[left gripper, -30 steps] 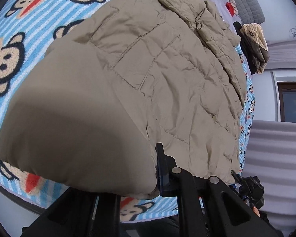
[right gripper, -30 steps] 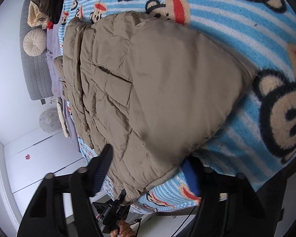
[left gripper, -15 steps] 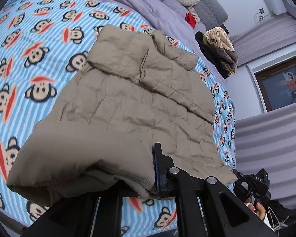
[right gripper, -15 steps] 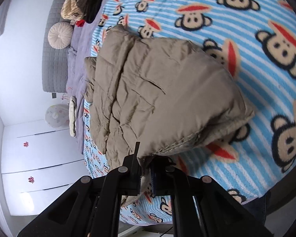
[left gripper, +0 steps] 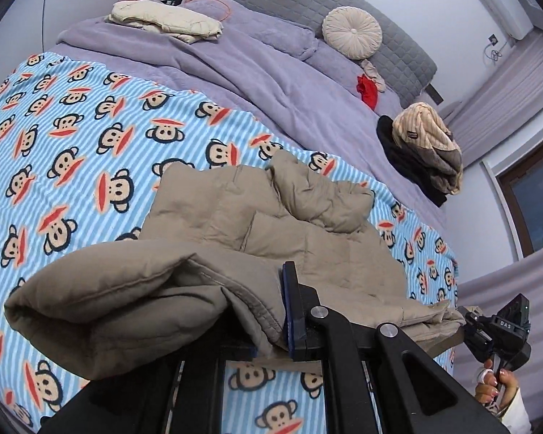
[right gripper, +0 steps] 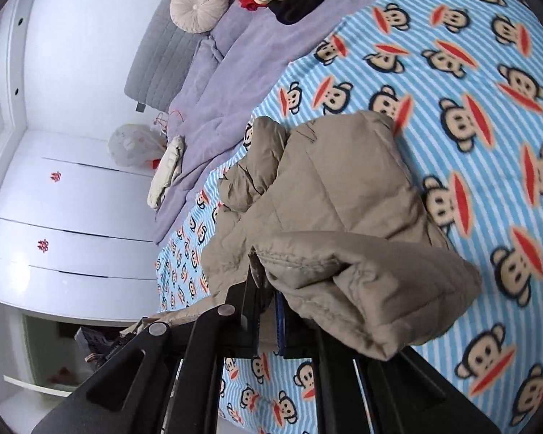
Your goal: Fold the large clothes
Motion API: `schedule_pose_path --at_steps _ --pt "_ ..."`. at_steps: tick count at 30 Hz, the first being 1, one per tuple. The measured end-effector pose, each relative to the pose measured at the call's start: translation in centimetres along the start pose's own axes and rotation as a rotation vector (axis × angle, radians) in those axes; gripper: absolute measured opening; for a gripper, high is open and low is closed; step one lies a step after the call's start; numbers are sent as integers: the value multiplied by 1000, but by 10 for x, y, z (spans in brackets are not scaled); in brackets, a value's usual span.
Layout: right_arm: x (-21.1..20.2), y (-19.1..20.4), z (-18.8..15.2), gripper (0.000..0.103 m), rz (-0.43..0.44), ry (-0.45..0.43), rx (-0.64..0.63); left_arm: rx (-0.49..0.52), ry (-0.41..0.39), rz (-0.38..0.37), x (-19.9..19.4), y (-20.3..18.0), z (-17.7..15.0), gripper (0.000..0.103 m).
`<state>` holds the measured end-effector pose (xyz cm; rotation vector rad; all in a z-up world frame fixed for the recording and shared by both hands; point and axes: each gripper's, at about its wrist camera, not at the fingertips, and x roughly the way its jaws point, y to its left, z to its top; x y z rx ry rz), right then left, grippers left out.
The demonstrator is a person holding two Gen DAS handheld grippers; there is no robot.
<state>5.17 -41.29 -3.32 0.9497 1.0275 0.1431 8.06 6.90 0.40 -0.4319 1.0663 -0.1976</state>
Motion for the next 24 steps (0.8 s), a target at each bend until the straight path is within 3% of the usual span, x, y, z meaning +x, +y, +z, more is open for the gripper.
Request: schedule_pose_path --at_steps 7,12,19,24 --pt "54 20 65 8 -49 6 -35 76 47 27 60 5 60 12" --pt "105 28 105 8 -108 -4 -25 46 135 70 138 24 96 12" --pt "178 -6 127 8 -245 52 39 106 248 158 219 37 93 12" --pt "200 -37 129 8 -229 65 134 113 266 175 235 38 98 12"
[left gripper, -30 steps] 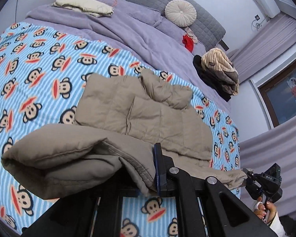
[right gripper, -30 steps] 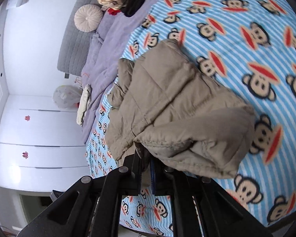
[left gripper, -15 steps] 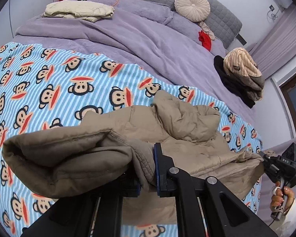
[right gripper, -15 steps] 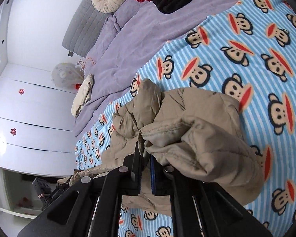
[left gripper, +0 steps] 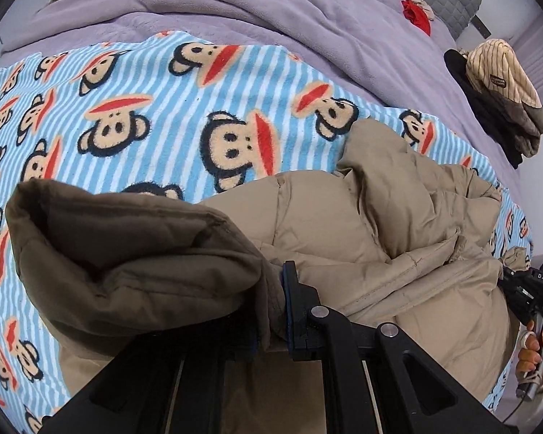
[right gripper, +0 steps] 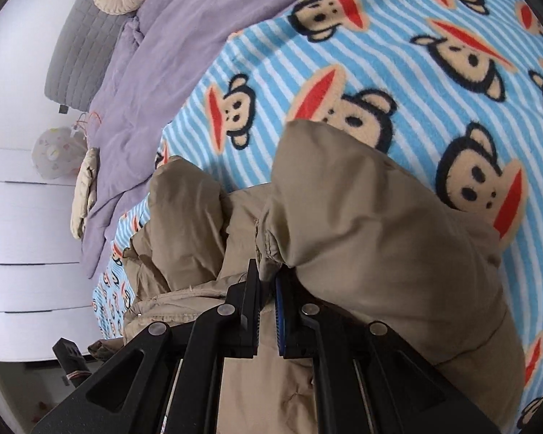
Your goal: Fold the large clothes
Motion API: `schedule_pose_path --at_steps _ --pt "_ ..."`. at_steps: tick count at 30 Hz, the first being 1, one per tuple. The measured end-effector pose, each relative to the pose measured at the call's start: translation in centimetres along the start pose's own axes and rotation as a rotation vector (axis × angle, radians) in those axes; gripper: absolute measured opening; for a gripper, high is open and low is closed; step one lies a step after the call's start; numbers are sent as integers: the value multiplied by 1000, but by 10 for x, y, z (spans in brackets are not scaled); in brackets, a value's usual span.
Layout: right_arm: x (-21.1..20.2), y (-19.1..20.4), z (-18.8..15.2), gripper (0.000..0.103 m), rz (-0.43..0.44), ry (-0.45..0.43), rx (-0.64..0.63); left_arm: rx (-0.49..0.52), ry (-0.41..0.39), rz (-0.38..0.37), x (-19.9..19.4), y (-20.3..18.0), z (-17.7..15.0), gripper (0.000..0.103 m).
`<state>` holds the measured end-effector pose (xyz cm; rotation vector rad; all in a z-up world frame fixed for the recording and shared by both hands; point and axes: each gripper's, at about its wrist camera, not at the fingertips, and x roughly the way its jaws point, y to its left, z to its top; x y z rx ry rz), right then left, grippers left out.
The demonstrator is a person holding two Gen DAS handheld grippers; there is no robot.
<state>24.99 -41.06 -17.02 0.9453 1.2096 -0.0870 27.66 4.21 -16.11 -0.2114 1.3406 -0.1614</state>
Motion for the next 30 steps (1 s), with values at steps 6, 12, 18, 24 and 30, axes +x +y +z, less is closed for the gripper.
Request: schedule_pose_path --at_steps 6,12,18,24,30 --pt "11 -2 10 7 -16 12 -15 40 -87 29 -25 -13 -4 16" --pt "-15 14 5 17 12 -8 -92 86 -103 -4 -55 -9 -16 16" --pt "-49 17 -5 69 28 -65 -119 151 -97 36 -67 -17 -25 28" --pt "-57 24 -31 66 69 -45 -141 200 -248 169 -96 -23 -41 94" --pt "-41 32 -50 22 -15 -10 -250 231 -242 146 -87 -31 -41 94"
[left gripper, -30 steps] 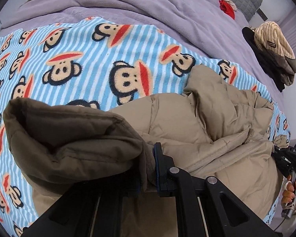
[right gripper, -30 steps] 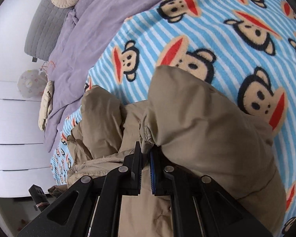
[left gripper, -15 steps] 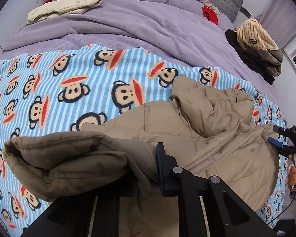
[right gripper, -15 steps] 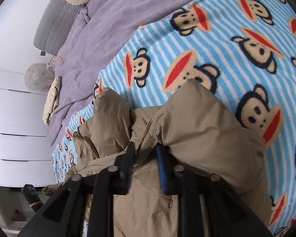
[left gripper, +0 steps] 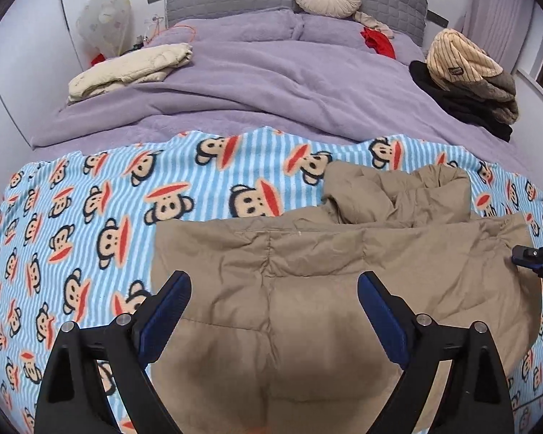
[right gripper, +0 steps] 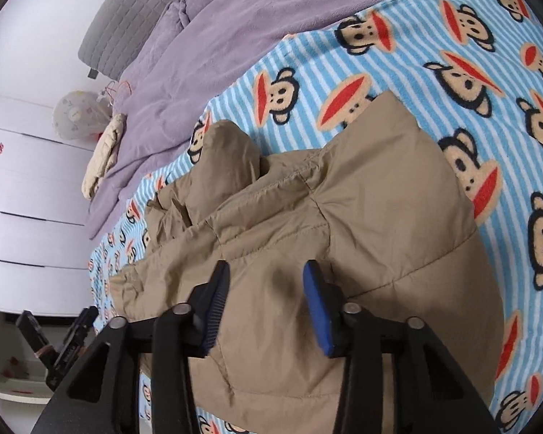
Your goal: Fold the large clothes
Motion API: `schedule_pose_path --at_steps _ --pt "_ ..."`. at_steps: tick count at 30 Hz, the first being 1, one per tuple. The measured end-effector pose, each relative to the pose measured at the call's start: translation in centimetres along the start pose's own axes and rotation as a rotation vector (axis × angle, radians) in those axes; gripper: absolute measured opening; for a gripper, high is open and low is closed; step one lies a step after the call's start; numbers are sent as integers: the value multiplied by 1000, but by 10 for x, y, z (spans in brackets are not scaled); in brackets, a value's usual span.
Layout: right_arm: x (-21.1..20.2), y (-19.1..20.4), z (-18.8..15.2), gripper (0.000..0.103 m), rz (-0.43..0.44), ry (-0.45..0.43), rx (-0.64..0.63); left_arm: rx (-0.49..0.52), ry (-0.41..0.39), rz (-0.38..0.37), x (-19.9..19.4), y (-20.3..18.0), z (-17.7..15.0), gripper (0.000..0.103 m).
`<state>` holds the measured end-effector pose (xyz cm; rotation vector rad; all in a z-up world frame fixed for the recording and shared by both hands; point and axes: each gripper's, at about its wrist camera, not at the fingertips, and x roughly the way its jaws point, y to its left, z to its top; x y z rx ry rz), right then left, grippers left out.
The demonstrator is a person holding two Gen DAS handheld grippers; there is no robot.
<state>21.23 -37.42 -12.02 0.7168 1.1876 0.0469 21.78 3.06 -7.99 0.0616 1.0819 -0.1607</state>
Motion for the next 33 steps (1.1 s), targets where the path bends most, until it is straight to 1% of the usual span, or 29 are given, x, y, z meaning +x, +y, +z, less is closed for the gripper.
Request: schedule_pose_path --at_steps 1,2,3,4,5,7,9,11,12,13,15,17,18,19,21,22,24,25,26,27,29,31,33 --pt "3 6 -1 21 -12 0 -32 6 23 -7 11 -4 0 93" --pt "8 14 -2 21 -42 -2 -72 7 51 -16 27 -7 1 77" --pt "13 20 -3 21 -70 -3 -104 1 86 -23 44 -9 1 55" --pt "21 26 -3 21 -105 -5 -140 -19 122 -32 61 -9 1 49" --pt "29 29 -2 21 -129 -9 -159 -52 140 -31 76 -8 2 48" --pt "44 29 2 21 -166 -14 -165 -97 130 -15 95 -5 6 48" --pt "55 24 11 19 -190 -35 -151 -110 116 -14 111 -3 11 48" --pt "63 18 20 14 -216 -56 -168 -73 113 -13 124 -7 13 48" --pt "69 14 24 10 -228 -55 -182 -49 113 -10 129 -9 13 48" --pt "74 12 28 8 -230 -46 -187 -30 111 -5 134 -11 13 48" --pt "82 6 35 4 -225 -31 -183 -20 114 0 138 -14 14 48" --pt "84 3 40 3 -220 -25 -167 -37 130 -5 131 -11 19 48" --pt "81 2 41 4 -214 -21 -147 -45 120 -13 121 -7 21 48" --pt "72 3 41 4 -207 -25 -138 -44 86 -14 109 -2 22 48" --pt "52 9 40 4 -235 -69 -183 -40 17 29 91 13 24 48" --pt "37 8 39 4 -273 -111 -215 -58 16 57 90 25 25 48" --pt "21 -4 41 4 -349 -160 -218 -116 64 70 105 50 25 48" --pt "18 -17 44 4 -382 -167 -185 -144 88 77 115 60 23 48" --pt "19 -32 47 4 -391 -154 -134 -161 104 79 125 66 19 48" --pt "21 -45 51 4 -376 -136 -77 -168 117 85 136 69 17 48" --pt "33 -75 55 4 -293 -99 67 -155 124 115 149 66 16 48" --pt "43 -85 57 3 -277 -98 108 -131 137 151 156 60 20 49" --pt "47 -81 59 3 -304 -96 90 -128 149 168 153 58 23 49"
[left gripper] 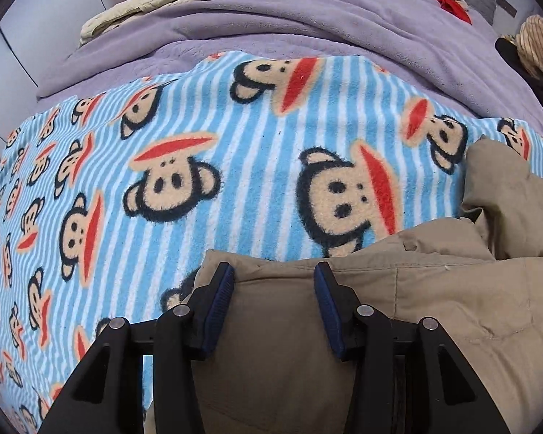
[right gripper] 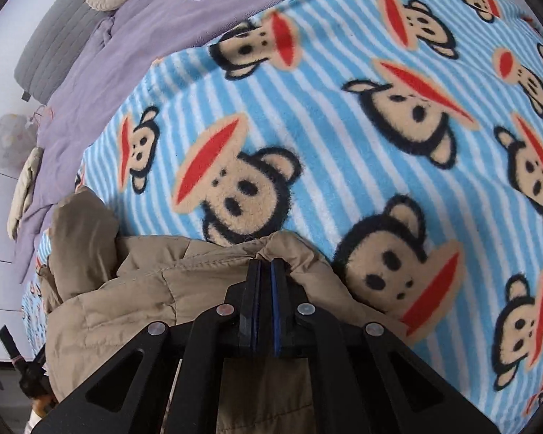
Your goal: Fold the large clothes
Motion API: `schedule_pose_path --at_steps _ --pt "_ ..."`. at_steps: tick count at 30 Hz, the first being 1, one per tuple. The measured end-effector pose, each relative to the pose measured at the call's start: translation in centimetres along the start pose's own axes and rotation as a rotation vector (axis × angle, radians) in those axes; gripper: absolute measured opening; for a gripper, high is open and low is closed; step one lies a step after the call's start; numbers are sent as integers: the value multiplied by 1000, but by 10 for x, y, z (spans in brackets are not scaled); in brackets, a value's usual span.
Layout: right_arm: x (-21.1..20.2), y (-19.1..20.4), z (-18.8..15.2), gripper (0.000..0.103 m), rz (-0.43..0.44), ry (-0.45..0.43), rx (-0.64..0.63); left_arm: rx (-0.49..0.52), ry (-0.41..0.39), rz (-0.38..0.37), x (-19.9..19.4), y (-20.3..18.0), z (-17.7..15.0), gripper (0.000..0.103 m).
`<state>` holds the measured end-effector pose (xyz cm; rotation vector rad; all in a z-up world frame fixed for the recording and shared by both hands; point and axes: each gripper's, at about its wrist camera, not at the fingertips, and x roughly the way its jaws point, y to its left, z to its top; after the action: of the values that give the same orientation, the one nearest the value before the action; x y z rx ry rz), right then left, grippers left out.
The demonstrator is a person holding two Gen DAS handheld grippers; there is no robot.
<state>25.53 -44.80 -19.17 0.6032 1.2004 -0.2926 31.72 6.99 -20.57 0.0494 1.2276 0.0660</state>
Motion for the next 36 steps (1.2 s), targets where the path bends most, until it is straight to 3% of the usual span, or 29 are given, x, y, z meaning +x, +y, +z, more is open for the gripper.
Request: schedule_pose_path --at_steps 6,11,13,14,15,17,22,27,36 --pt "-42 8 -7 9 27 -28 -23 30 -25 -30 -48 12 -11 49" --pt "-82 0 -39 10 88 -36 31 108 -11 -53 -83 -1 -41 50" --pt "-94 0 -56 15 106 -26 51 116 -35 -70 -103 -6 -57 82" --pt "-99 0 -65 23 115 -21 60 113 -57 -74 -115 -10 -64 99" --pt "-105 2 -74 37 120 -17 64 114 -85 -78 -127 -13 -71 102" --pt "-115 5 -90 51 126 -18 61 124 -101 -79 -144 -19 -82 102" --pt "-134 9 -126 55 166 4 57 92 -104 -69 -177 -24 -109 102" --pt "-147 6 -159 79 201 20 54 74 -55 -51 -179 -19 -130 102" --pt "-145 -12 -198 91 235 44 114 74 14 -63 -178 -15 -173 102"
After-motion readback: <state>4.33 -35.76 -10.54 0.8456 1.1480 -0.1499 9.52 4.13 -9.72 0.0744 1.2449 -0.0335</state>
